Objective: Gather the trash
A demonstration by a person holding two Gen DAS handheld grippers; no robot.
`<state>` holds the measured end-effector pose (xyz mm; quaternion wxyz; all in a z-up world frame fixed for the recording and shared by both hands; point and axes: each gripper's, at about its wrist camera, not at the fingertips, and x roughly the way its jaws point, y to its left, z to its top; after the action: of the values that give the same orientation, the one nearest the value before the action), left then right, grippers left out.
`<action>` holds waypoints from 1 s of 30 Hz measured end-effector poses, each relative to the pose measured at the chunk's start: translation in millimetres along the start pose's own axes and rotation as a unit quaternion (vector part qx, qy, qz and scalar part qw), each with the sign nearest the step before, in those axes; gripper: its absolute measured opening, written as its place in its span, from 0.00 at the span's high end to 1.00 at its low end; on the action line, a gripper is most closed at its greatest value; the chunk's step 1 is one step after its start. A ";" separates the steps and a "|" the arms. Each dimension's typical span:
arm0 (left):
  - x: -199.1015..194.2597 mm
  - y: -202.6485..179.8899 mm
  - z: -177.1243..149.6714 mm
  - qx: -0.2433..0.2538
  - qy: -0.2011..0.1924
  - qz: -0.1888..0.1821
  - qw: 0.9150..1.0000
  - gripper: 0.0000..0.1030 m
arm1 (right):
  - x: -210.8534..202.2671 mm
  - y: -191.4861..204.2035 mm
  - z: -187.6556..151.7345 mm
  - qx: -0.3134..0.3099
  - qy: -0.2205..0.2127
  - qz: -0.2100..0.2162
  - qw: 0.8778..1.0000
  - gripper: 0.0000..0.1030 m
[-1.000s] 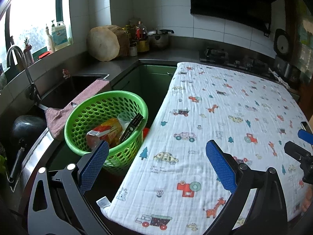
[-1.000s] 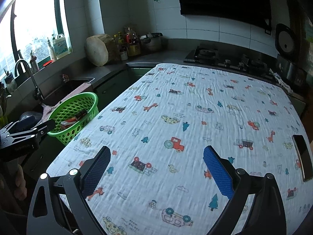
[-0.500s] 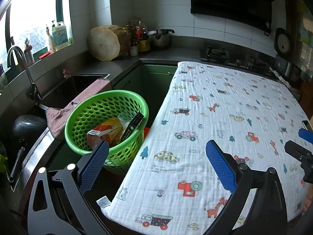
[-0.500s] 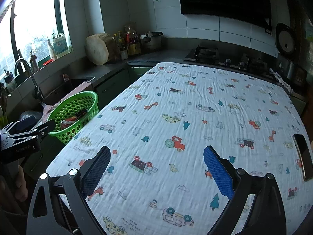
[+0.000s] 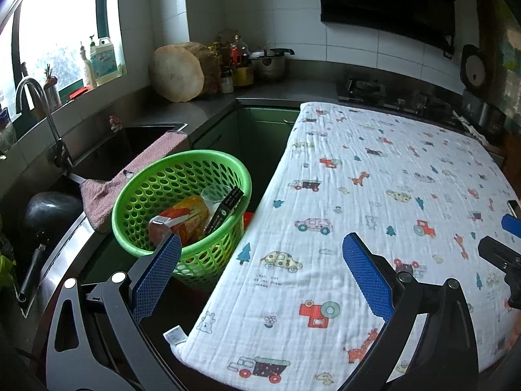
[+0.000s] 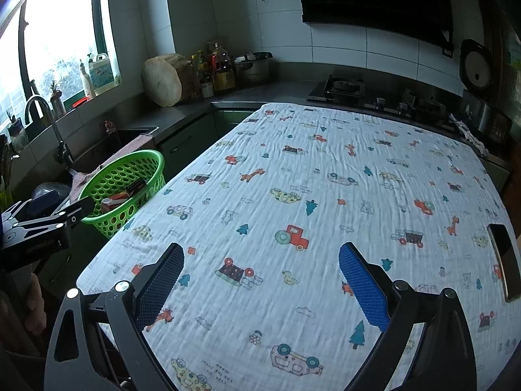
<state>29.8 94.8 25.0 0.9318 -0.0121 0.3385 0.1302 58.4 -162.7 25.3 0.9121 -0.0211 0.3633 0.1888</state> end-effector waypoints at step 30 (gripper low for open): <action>4.3 0.6 -5.9 -0.004 0.009 0.000 1.000 0.05 | -1.5 0.4 -0.4 -0.004 0.001 0.001 1.000 0.09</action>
<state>29.1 95.8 17.8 0.9288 -0.0166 0.3461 0.1318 57.0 -162.9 26.1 0.9114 -0.0243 0.3635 0.1915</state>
